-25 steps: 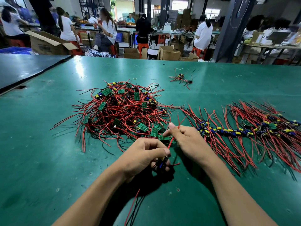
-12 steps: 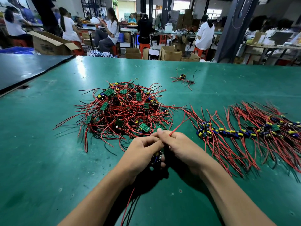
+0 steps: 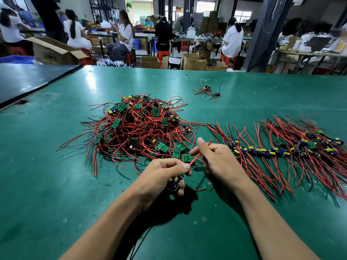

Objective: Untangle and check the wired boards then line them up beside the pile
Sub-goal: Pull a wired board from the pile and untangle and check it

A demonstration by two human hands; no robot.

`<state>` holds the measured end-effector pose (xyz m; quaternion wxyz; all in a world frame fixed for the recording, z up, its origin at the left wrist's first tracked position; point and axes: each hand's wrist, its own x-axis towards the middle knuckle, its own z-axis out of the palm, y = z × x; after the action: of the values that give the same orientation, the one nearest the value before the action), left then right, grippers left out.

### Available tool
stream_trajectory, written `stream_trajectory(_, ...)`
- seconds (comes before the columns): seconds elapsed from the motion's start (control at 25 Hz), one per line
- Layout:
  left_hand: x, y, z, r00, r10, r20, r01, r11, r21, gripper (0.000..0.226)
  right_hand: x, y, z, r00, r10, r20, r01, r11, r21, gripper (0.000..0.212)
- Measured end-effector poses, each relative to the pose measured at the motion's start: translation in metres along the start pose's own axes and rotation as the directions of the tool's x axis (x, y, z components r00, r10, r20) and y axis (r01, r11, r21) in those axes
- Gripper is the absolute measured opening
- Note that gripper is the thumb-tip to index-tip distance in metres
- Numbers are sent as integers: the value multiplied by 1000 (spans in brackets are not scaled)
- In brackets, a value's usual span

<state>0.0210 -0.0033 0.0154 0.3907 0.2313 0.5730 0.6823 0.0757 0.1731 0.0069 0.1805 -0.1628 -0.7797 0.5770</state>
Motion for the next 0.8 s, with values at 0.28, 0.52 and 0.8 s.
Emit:
stream_trajectory(0.28,-2,2,2,999,-16,50,15,1000,19,16,-1,-16,5,926,345,154,-346,610,713,66)
stream_trajectory(0.52,2,-3,-1,999,-8,-51,7,1000,-26,16,-7,-25,3,925,267,270,-376,546,749,49)
stream_trajectory(0.8,6,-8,0,994,8,-109,-15,998,-60,15,-15,-12,31,968,175,181,-214,950,226,49)
